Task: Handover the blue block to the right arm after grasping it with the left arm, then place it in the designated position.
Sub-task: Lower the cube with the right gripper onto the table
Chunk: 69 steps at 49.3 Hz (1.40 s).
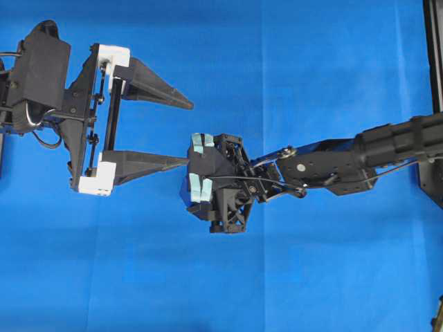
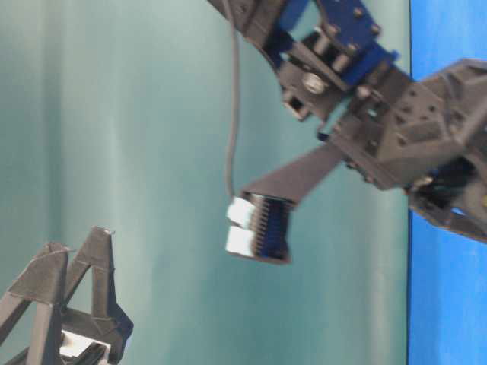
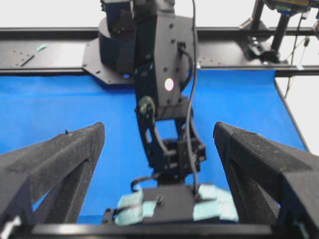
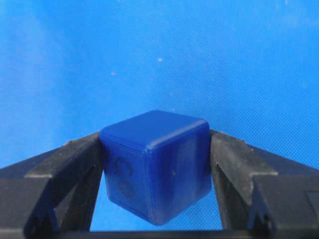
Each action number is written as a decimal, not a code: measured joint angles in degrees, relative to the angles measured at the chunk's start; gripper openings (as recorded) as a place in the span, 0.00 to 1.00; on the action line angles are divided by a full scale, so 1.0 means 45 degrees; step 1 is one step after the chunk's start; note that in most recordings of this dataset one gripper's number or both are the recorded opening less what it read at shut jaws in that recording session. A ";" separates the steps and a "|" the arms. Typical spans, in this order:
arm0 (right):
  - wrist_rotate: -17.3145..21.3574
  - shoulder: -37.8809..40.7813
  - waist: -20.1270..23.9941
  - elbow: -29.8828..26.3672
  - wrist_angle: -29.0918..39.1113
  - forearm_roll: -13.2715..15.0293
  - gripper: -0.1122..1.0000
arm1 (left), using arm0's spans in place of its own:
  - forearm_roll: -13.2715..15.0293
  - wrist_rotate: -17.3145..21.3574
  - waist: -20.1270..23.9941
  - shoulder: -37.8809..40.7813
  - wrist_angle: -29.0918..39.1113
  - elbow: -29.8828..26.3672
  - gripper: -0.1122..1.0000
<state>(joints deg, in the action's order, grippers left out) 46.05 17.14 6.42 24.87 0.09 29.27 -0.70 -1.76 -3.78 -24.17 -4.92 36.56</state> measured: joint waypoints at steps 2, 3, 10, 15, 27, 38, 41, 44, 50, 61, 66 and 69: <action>0.0000 0.0098 -0.0059 -0.0020 -0.0039 -0.0020 0.60 | 0.0000 0.0000 0.0000 -0.0020 0.0000 0.0000 0.94; 0.0000 0.0137 -0.0078 -0.0020 -0.0059 -0.0020 0.60 | 0.0000 -0.0020 0.0000 -0.0020 0.0000 0.0000 0.94; 0.0020 0.0215 -0.0117 -0.0020 -0.0234 -0.0039 0.60 | 0.0000 0.0000 0.0000 -0.0020 0.0000 0.0000 0.94; 0.0020 0.0215 -0.0117 -0.0039 -0.0449 -0.0039 0.60 | 0.0000 0.0000 0.0000 -0.0020 0.0000 0.0000 0.94; 0.0020 0.0371 -0.0137 -0.0039 -0.0625 -0.0039 0.60 | 0.0000 0.0000 0.0000 -0.0020 0.0000 0.0000 0.94; 0.0020 0.0391 -0.0234 -0.0039 -0.0625 -0.0039 0.61 | 0.0000 0.0000 0.0000 -0.0020 0.0000 0.0000 0.94; 0.0000 0.0410 -0.0234 -0.0039 -0.0645 -0.0039 0.66 | 0.0000 0.0000 0.0000 -0.0020 0.0000 -0.0020 0.94; 0.0000 0.0410 -0.0234 -0.0020 -0.0625 -0.0039 0.82 | 0.0000 0.0000 0.0000 -0.0020 0.0000 0.0000 0.94; 0.0000 0.0449 -0.0293 -0.0020 -0.0527 -0.0039 0.95 | 0.0000 0.0000 0.0000 -0.0020 0.0000 -0.0020 0.94; -0.0020 0.0449 -0.0313 -0.0020 -0.0313 -0.0039 0.84 | 0.0000 0.0000 0.0000 -0.0020 0.0000 -0.0020 0.94; -0.0020 0.0449 -0.0332 -0.0039 -0.0293 -0.0039 0.86 | 0.0000 0.0000 0.0000 -0.0020 0.0000 0.0000 0.94; -0.0039 0.0449 -0.0332 -0.0039 -0.0293 -0.0039 0.86 | 0.0000 0.0000 0.0000 -0.0020 0.0000 0.0000 0.94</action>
<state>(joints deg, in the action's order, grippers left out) 45.88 19.16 4.92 24.70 -1.23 29.09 -0.70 -1.76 -3.78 -24.26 -4.92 36.56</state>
